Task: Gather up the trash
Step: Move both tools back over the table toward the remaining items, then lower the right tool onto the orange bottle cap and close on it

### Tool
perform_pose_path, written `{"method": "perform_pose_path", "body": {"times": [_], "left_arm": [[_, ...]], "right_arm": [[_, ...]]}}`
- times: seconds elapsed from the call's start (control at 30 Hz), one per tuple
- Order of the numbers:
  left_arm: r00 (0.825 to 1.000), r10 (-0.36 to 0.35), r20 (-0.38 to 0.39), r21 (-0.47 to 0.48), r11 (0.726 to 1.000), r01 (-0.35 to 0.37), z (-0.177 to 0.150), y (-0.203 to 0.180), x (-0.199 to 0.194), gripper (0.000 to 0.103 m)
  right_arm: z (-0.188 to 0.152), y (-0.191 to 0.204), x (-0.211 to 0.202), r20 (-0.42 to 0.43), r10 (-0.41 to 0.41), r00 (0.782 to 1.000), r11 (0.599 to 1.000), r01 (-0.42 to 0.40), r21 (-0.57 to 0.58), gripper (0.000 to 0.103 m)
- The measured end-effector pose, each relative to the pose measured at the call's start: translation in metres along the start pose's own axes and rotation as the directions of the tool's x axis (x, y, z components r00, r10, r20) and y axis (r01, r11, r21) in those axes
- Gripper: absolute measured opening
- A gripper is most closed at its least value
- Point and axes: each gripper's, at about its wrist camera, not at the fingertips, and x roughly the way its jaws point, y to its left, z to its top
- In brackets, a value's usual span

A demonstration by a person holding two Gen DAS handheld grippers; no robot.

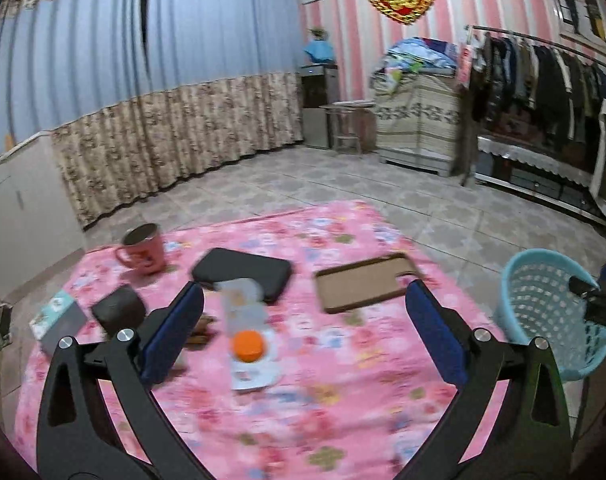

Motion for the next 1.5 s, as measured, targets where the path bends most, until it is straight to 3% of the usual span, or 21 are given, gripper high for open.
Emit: {"method": "perform_pose_path", "body": {"times": [0.23, 0.53, 0.8, 1.3, 1.5], "left_arm": [[0.996, 0.093, 0.003, -0.016, 0.996, -0.093, 0.000, 0.065, 0.005, 0.098], [0.994, 0.099, -0.044, -0.118, 0.988, -0.103, -0.004, 0.130, 0.025, 0.098], [0.985, 0.164, -0.059, -0.121, 0.978, -0.170, -0.007, 0.160, 0.037, 0.098], [0.966, 0.219, -0.138, -0.189, 0.952, -0.243, -0.019, 0.215, 0.063, 0.098], [0.957, 0.234, -0.173, -0.211, 0.940, -0.268, -0.026, 0.230, 0.074, 0.098]], "right_arm": [[0.011, 0.062, -0.025, 0.043, 0.096, 0.994, 0.994, -0.094, -0.064, 0.092], [0.009, 0.141, -0.028, 0.033, 0.218, 0.975, 0.964, -0.210, -0.161, 0.092], [0.012, 0.197, -0.016, 0.014, 0.301, 0.954, 0.938, -0.293, -0.185, 0.092], [0.020, 0.282, 0.017, -0.016, 0.387, 0.922, 0.897, -0.381, -0.226, 0.092], [0.016, 0.302, 0.039, -0.050, 0.386, 0.921, 0.892, -0.387, -0.236, 0.092]]}}
